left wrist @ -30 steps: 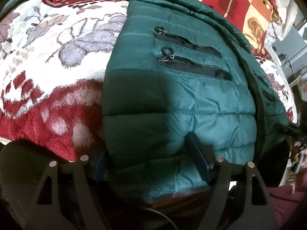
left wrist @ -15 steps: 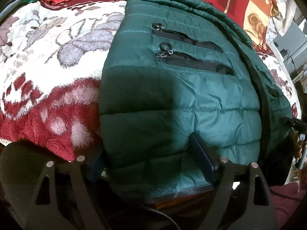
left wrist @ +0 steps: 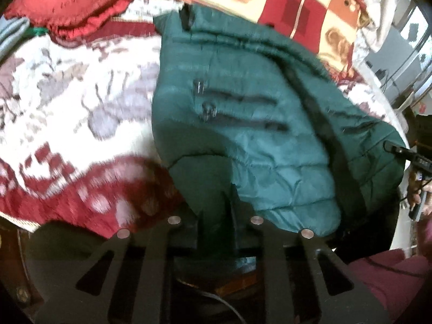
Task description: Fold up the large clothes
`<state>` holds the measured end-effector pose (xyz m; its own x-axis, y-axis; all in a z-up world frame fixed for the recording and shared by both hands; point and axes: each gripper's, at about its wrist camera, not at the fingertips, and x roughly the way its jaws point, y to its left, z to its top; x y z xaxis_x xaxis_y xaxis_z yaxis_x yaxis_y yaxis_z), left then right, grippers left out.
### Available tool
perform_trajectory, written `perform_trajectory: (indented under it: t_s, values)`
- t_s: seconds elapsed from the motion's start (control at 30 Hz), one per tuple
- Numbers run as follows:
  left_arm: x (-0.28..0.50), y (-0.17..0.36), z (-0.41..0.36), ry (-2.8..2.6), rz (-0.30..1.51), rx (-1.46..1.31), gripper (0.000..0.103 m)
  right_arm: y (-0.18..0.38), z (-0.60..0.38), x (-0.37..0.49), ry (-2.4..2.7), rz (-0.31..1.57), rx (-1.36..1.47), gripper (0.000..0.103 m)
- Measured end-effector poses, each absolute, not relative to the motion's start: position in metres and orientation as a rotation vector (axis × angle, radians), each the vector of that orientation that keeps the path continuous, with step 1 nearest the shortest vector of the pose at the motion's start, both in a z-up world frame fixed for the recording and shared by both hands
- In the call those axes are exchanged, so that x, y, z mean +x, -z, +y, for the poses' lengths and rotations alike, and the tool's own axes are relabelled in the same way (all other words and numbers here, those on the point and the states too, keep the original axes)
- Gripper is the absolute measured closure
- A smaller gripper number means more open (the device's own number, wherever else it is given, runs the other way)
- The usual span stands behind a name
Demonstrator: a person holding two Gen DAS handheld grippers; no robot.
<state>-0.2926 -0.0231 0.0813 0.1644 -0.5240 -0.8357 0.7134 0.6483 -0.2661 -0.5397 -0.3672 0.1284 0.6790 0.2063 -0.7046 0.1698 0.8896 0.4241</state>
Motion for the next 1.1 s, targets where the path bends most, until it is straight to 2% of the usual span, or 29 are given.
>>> perform_trajectory:
  t_s: [0.53,0.77,1.1]
  values:
    - [-0.212,-0.184,-0.060,0.868,0.862,-0.088,0.088,-0.200,-0.433,-0.487,0.105,0.544,0.586,0.085]
    - [-0.160,-0.192,-0.101,0.810,0.857,-0.114,0.088,-0.200,-0.477,-0.432,0.204,0.549,0.614,0.085]
    - [-0.085,-0.167,-0.169,0.689,0.879,-0.081,0.088,-0.174,-0.535,-0.369,0.324,0.598,0.678,0.085]
